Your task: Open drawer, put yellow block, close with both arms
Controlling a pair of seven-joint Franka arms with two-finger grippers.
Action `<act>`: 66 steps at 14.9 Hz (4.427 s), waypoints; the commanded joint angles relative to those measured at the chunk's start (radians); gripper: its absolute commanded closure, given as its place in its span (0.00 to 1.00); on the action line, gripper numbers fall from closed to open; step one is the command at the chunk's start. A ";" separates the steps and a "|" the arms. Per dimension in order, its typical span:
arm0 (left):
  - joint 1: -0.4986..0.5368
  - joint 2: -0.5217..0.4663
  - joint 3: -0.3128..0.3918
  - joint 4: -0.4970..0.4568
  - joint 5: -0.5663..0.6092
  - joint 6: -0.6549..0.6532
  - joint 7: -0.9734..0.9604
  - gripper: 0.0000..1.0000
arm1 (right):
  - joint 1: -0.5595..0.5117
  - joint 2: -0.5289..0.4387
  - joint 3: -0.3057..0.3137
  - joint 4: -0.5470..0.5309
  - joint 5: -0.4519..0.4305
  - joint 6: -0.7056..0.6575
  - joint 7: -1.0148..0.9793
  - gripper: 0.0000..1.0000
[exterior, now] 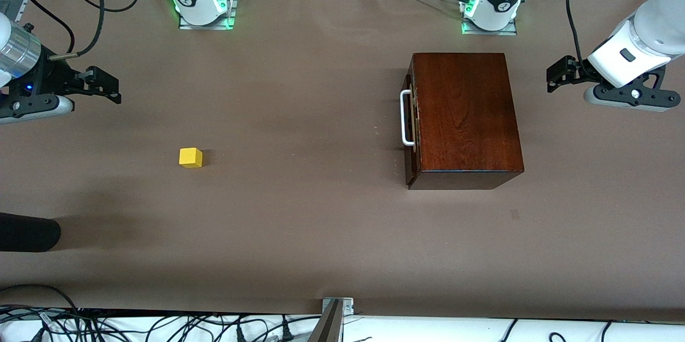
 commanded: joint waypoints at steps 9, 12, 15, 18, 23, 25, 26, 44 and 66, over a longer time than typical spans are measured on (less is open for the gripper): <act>-0.016 0.045 -0.046 0.027 -0.064 -0.178 -0.015 0.00 | -0.008 0.009 0.007 0.026 0.006 -0.020 -0.009 0.00; -0.018 0.120 -0.130 0.082 -0.075 -0.140 -0.041 0.00 | -0.008 0.009 0.007 0.026 0.006 -0.020 -0.009 0.00; -0.033 0.222 -0.250 0.150 -0.068 -0.110 -0.113 0.00 | -0.008 0.009 0.007 0.027 0.006 -0.020 -0.009 0.00; -0.120 0.324 -0.270 0.207 -0.068 -0.025 -0.156 0.00 | -0.008 0.009 0.007 0.027 0.006 -0.019 -0.009 0.00; -0.255 0.421 -0.269 0.207 -0.062 0.139 -0.413 0.00 | -0.008 0.009 0.007 0.027 0.006 -0.017 -0.009 0.00; -0.321 0.444 -0.264 0.205 -0.025 0.172 -0.508 0.00 | -0.008 0.009 0.007 0.027 0.006 -0.019 -0.009 0.00; -0.344 0.456 -0.266 0.204 0.027 0.175 -0.544 0.00 | -0.008 0.009 0.007 0.027 0.006 -0.017 -0.009 0.00; -0.390 0.504 -0.269 0.024 0.218 0.292 -0.699 0.00 | -0.006 0.009 0.008 0.027 0.006 -0.022 -0.009 0.00; -0.487 0.613 -0.270 0.049 0.256 0.430 -0.892 0.00 | -0.008 0.009 0.007 0.027 0.006 -0.019 -0.009 0.00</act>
